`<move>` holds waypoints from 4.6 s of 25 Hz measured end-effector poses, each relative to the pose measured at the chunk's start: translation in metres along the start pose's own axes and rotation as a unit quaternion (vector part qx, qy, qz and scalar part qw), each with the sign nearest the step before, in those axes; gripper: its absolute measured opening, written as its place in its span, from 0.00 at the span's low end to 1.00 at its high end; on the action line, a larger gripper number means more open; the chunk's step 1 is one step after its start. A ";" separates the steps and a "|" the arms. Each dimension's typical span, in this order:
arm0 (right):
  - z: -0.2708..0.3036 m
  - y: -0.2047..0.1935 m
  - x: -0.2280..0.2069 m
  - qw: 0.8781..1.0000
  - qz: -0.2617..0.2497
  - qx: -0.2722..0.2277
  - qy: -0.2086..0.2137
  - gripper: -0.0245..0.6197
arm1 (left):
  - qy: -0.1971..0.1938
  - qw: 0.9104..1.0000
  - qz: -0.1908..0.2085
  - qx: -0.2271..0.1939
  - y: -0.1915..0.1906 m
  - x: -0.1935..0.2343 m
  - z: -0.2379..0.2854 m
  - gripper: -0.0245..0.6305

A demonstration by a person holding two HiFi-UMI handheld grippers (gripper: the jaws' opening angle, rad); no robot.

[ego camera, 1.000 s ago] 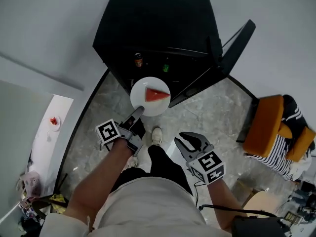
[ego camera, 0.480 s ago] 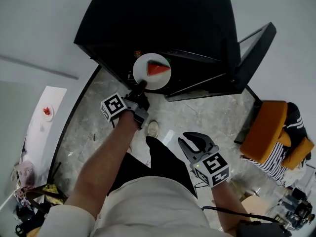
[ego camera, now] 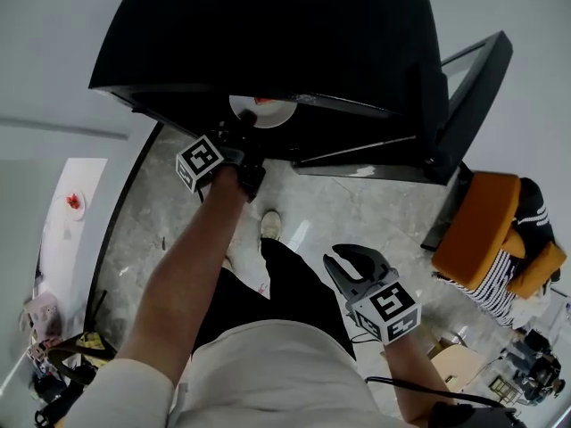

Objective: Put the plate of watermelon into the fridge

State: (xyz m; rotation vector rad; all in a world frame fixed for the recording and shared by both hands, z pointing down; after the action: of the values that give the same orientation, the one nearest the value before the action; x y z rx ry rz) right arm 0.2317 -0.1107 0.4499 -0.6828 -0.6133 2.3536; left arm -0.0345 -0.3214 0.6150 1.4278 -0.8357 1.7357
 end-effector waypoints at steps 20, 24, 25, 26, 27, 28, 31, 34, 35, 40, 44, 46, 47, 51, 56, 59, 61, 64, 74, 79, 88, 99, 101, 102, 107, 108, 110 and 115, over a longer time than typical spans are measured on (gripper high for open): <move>0.018 0.009 -0.009 1.000 0.027 -0.006 0.007 0.18 | 0.082 0.997 0.002 0.004 0.020 0.007 0.044 0.08; 0.019 0.009 -0.006 1.000 0.029 -0.006 0.010 0.18 | 0.118 0.993 0.008 0.021 0.020 0.005 0.048 0.08; 0.019 0.009 -0.006 0.999 0.030 -0.006 0.010 0.18 | 0.131 0.991 0.011 0.027 0.020 0.004 0.050 0.08; 0.019 0.009 -0.005 0.999 0.030 -0.007 0.011 0.18 | 0.143 0.989 0.014 0.032 0.020 0.003 0.051 0.08; 0.019 0.009 -0.003 0.999 0.030 -0.008 0.012 0.18 | 0.152 0.988 0.021 0.034 0.021 0.000 0.052 0.08; 0.018 0.008 -0.002 0.999 0.031 -0.009 0.012 0.18 | 0.158 0.986 0.028 0.034 0.021 -0.003 0.053 0.08; 0.017 0.007 -0.001 0.999 0.033 -0.009 0.011 0.18 | 0.166 0.984 0.054 0.042 0.022 -0.010 0.057 0.18; 0.017 0.006 0.001 0.999 0.036 -0.010 0.010 0.18 | 0.170 0.981 0.081 0.046 0.023 -0.015 0.059 0.26; 0.017 0.005 0.002 0.999 0.036 -0.011 0.010 0.18 | 0.172 0.980 0.090 0.047 0.022 -0.017 0.059 0.29; 0.015 0.003 0.005 0.999 0.039 -0.015 0.008 0.18 | 0.195 0.959 0.190 0.074 0.018 -0.026 0.060 0.37; 0.014 0.002 0.009 0.999 0.043 -0.015 0.008 0.18 | 0.240 0.919 0.296 0.104 0.016 -0.032 0.061 0.42; 0.014 -0.001 0.011 0.999 0.045 -0.015 0.008 0.18 | 0.266 0.900 0.327 0.108 0.016 -0.030 0.058 0.44; 0.014 -0.002 0.012 0.999 0.046 -0.015 0.008 0.18 | 0.277 0.893 0.340 0.107 0.017 -0.029 0.056 0.44; 0.014 -0.002 0.014 0.999 0.045 -0.016 0.006 0.18 | 0.286 0.885 0.351 0.108 0.017 -0.027 0.052 0.44; 0.013 0.001 0.018 0.999 0.040 -0.020 0.005 0.18 | 0.279 0.885 0.354 0.114 0.014 -0.030 0.040 0.44; 0.013 0.003 0.026 0.999 0.034 -0.024 0.004 0.18 | 0.270 0.884 0.361 0.121 0.011 -0.036 0.026 0.44; 0.013 0.004 0.036 0.999 0.030 -0.029 0.002 0.18 | 0.265 0.881 0.370 0.131 0.009 -0.041 0.011 0.44; 0.015 0.007 0.049 0.999 0.024 -0.038 -0.003 0.18 | 0.254 0.875 0.384 0.151 0.005 -0.049 -0.013 0.44; 0.013 0.007 0.119 0.997 -0.001 -0.070 -0.029 0.18 | 0.149 0.856 0.429 0.249 -0.025 -0.091 -0.146 0.43; 0.009 0.004 0.163 0.995 -0.013 -0.091 -0.040 0.18 | 0.083 0.837 0.461 0.284 -0.041 -0.119 -0.228 0.30; -0.002 -0.002 0.236 0.992 -0.033 -0.116 -0.049 0.15 | 0.004 0.809 0.491 0.322 -0.057 -0.163 -0.351 0.06; -0.014 -0.020 0.307 0.989 -0.035 -0.125 -0.066 0.14 | -0.049 0.764 0.546 0.340 -0.070 -0.193 -0.461 0.06; -0.016 -0.022 0.316 0.989 -0.038 -0.125 -0.067 0.14 | -0.056 0.760 0.546 0.350 -0.073 -0.195 -0.474 0.06; -0.017 -0.022 0.320 0.989 -0.040 -0.126 -0.068 0.14 | -0.061 0.760 0.541 0.355 -0.075 -0.196 -0.479 0.06; -0.024 -0.024 0.337 0.988 -0.048 -0.128 -0.070 0.13 | -0.071 0.755 0.540 0.365 -0.083 -0.196 -0.497 0.06; -0.026 -0.024 0.340 0.988 -0.050 -0.129 -0.070 0.13 | -0.071 0.754 0.541 0.366 -0.085 -0.196 -0.500 0.06; -0.028 -0.025 0.346 0.987 -0.054 -0.132 -0.072 0.13 | -0.071 0.743 0.554 0.369 -0.088 -0.197 -0.507 0.06; -0.034 -0.030 0.359 0.986 -0.057 -0.133 -0.078 0.12 | -0.075 0.733 0.565 0.372 -0.092 -0.196 -0.521 0.06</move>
State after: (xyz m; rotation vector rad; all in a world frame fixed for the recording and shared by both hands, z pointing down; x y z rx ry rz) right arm 0.0193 0.1549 0.3272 -0.5637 -1.0235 2.2538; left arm -0.1994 0.1401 0.3347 1.6747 -1.3436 3.1909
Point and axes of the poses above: the fingertips, and each gripper's own axes: z forward along the fingers, x to its left, y out of its top, the point moved 9 cm from there along -z, backward along the fingers, and after that the axes turned 2 degrees about x, right-handed, at the moved point
